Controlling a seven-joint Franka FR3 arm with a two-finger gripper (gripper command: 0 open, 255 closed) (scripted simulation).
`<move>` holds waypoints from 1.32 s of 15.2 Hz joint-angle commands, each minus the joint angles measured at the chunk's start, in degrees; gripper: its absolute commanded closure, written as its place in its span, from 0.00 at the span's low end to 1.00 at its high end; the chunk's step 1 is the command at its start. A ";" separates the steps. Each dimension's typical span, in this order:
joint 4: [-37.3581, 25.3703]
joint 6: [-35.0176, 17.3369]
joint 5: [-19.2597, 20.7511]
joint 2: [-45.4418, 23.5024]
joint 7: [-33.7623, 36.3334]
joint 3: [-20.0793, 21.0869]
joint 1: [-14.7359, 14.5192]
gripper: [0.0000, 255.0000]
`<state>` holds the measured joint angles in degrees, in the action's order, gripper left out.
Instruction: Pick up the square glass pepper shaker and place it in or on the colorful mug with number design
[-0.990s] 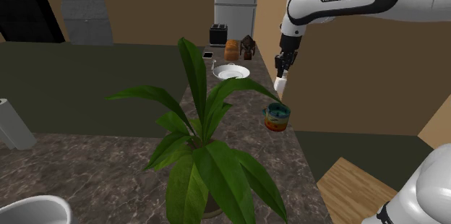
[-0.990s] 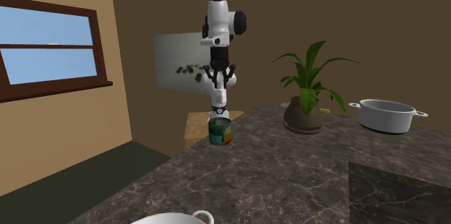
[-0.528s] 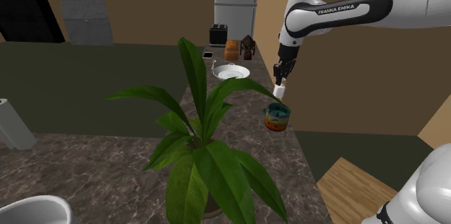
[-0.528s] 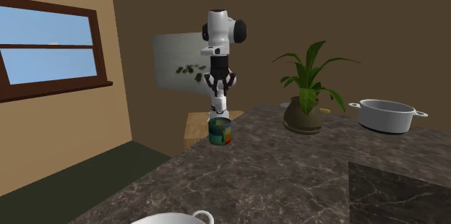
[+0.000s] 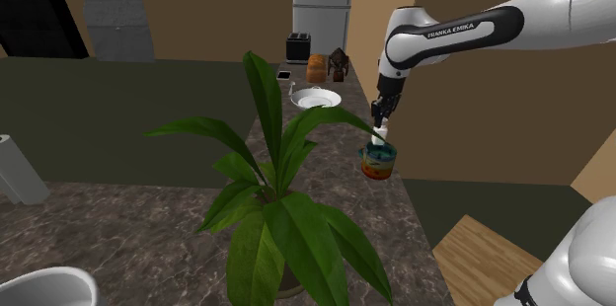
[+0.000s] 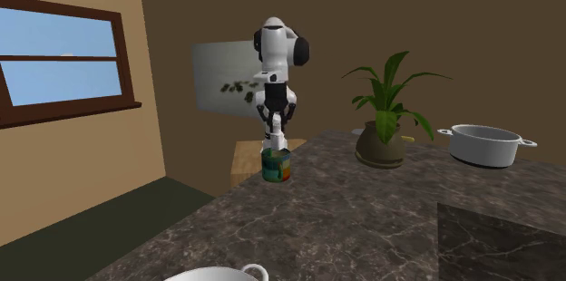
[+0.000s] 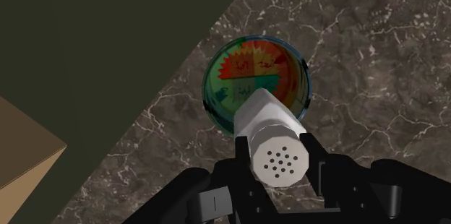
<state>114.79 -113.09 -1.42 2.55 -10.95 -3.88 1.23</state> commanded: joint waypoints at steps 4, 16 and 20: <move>1.54 -1.94 -0.05 -0.37 -0.06 0.00 0.00 1.00; 0.14 -0.07 0.01 0.11 -0.02 -0.02 0.02 0.00; -4.17 5.19 0.12 1.06 0.05 -0.05 0.06 0.00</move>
<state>110.93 -108.60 -1.32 3.28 -10.88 -3.92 1.27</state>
